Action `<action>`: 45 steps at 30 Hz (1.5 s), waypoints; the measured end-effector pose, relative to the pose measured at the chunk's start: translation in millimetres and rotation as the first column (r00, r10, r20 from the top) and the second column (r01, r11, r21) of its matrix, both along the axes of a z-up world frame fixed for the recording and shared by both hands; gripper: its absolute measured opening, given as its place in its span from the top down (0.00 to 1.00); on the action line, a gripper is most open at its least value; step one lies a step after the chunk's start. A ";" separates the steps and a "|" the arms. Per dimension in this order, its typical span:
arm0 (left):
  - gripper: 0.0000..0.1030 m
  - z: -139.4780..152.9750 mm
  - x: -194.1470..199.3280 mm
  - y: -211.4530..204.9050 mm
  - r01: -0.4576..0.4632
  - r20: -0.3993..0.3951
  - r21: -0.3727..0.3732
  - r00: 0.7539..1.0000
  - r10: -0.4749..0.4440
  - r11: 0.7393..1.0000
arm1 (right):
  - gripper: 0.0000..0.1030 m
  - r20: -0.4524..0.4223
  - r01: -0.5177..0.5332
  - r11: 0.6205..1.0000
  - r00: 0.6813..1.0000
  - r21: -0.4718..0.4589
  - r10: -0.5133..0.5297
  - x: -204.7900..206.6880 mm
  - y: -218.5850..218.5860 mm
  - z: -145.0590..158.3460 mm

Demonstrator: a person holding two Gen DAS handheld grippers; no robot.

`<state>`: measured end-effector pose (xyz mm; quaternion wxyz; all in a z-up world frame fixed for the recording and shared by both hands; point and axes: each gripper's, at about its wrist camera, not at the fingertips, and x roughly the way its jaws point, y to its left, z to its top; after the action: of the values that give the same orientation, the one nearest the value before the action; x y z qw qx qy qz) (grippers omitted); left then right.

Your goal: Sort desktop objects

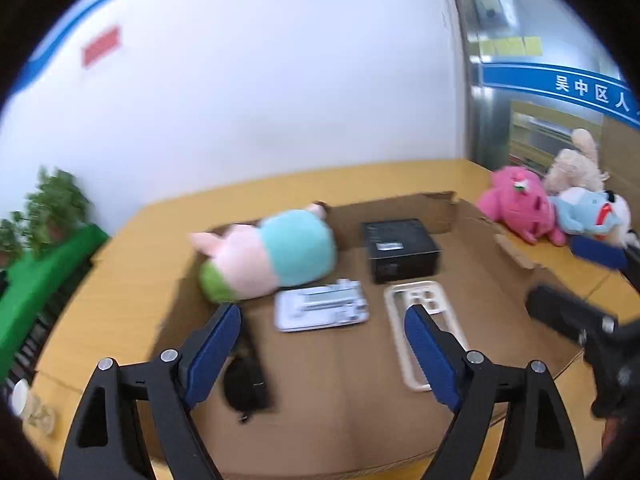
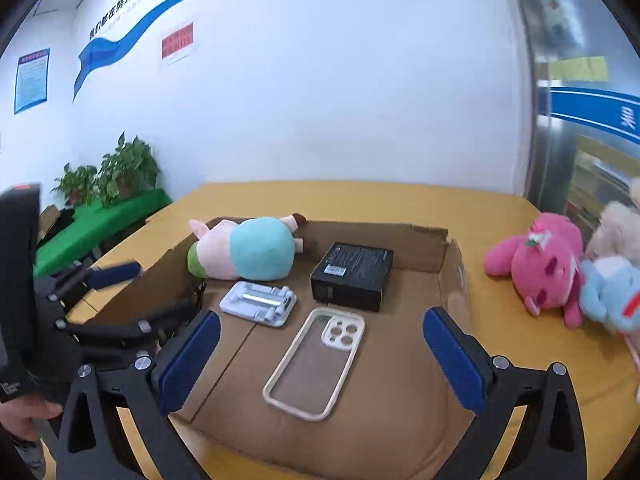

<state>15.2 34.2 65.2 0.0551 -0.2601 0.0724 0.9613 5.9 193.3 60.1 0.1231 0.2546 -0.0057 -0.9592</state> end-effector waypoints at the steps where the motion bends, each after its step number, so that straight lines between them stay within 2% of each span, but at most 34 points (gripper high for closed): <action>1: 0.18 -7.0 4.5 -5.3 -0.031 -0.002 0.002 1.000 0.031 1.000 | 0.00 -0.006 0.018 1.000 1.000 -0.005 -0.018 4.8 -3.2 -9.0; 4: 0.18 -21.2 6.8 -19.7 -0.082 -0.008 0.049 0.997 0.082 0.995 | 0.00 0.028 0.086 0.996 0.996 -0.024 -0.085 11.3 -3.2 -36.0; 7: 0.18 -36.6 12.3 -29.7 -0.096 -0.035 0.090 0.994 0.099 0.991 | 0.00 0.073 0.109 0.994 0.992 -0.022 -0.107 9.8 -4.7 -54.6; 9: 0.18 -44.0 14.3 -34.1 -0.118 -0.032 0.078 0.992 0.121 0.990 | 0.00 0.079 0.109 0.994 0.991 0.009 -0.109 10.7 -7.3 -63.5; 11: 0.18 -51.0 17.1 -38.3 -0.122 -0.019 0.100 0.992 0.124 0.988 | 0.00 0.084 0.105 0.994 0.991 0.044 -0.108 13.6 -11.5 -70.9; 13: 0.18 -56.1 19.1 -39.8 -0.127 -0.008 0.118 0.992 0.128 0.985 | 0.00 0.058 0.109 0.993 0.992 0.045 -0.112 17.2 -10.9 -72.0; 16: 0.18 -60.6 22.1 -34.3 -0.130 -0.033 0.068 0.991 0.132 0.989 | 0.00 0.034 0.118 0.992 0.992 0.042 -0.119 19.2 -10.9 -71.3; 21: 0.14 -62.4 26.8 -35.1 -0.117 -0.067 0.074 0.990 0.122 0.990 | 0.00 -0.009 0.123 0.992 0.992 0.039 -0.123 26.8 -10.9 -72.2; 25: 0.12 -62.3 26.3 -35.7 -0.109 -0.061 0.075 0.992 0.114 0.991 | 0.00 -0.041 0.129 0.991 0.991 0.035 -0.127 32.7 -11.3 -73.4; 32: 0.09 -63.4 26.1 -35.6 -0.105 -0.054 0.075 0.993 0.110 0.992 | 0.00 -0.037 0.130 0.991 0.991 0.033 -0.129 33.3 -10.9 -73.2; 34: 0.04 -64.2 24.0 -37.3 -0.102 -0.042 0.083 0.993 0.106 0.991 | 0.00 -0.036 0.129 0.991 0.991 0.034 -0.128 34.3 -11.0 -73.5; 45: 0.03 -64.2 23.0 -37.9 -0.103 -0.040 0.081 0.994 0.106 0.991 | 0.00 -0.037 0.130 0.991 0.991 0.034 -0.128 36.2 -11.4 -73.6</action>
<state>38.3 -3.8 1.0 0.0132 -0.2396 0.0217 0.9705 42.2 181.9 -13.5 0.0562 0.2393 -0.0024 -0.9693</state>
